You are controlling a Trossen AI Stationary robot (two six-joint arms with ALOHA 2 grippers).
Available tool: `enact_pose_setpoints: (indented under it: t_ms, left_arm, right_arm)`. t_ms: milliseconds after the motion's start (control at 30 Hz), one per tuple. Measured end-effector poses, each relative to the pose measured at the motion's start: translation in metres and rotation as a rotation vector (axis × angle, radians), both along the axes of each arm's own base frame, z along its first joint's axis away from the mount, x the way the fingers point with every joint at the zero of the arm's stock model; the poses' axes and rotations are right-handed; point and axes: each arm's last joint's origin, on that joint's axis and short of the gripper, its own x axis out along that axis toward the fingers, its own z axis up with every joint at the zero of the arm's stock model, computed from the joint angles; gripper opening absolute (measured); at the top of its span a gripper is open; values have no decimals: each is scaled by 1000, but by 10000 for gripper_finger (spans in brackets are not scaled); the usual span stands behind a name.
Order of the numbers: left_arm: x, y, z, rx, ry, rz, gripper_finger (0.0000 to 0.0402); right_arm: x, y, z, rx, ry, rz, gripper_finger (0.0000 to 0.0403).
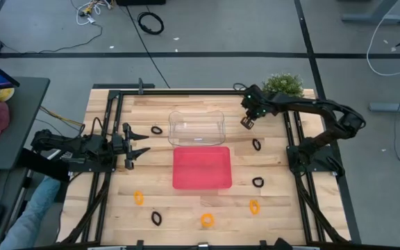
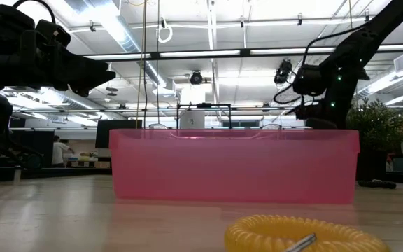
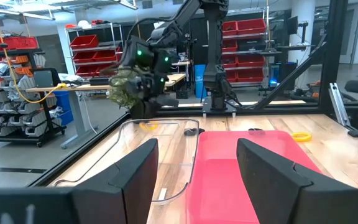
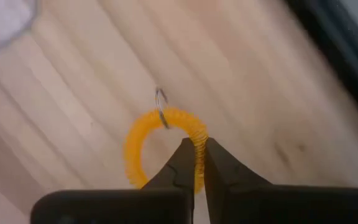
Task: Sort spring keychains
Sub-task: Put the yellow spring keychain into the transparent bin
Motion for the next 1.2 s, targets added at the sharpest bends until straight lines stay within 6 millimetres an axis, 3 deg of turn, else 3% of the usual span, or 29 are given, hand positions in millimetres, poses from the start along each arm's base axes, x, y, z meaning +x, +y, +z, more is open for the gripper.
enact_pose_setpoints:
  t_ms: [267, 633, 933, 1200]
  left_arm:
    - [0, 0, 0, 0, 0, 0, 222]
    - [0, 0, 0, 0, 0, 0, 222]
    - [0, 0, 0, 0, 0, 0, 222]
    - [0, 0, 0, 0, 0, 0, 222]
  right_arm:
    - [1, 6, 35, -120, -197, -32, 9]
    - [26, 34, 69, -224, -480, 196, 9]
    - [47, 55, 84, -229, -685, 421, 9]
    - [54, 65, 90, -265, -749, 486, 9]
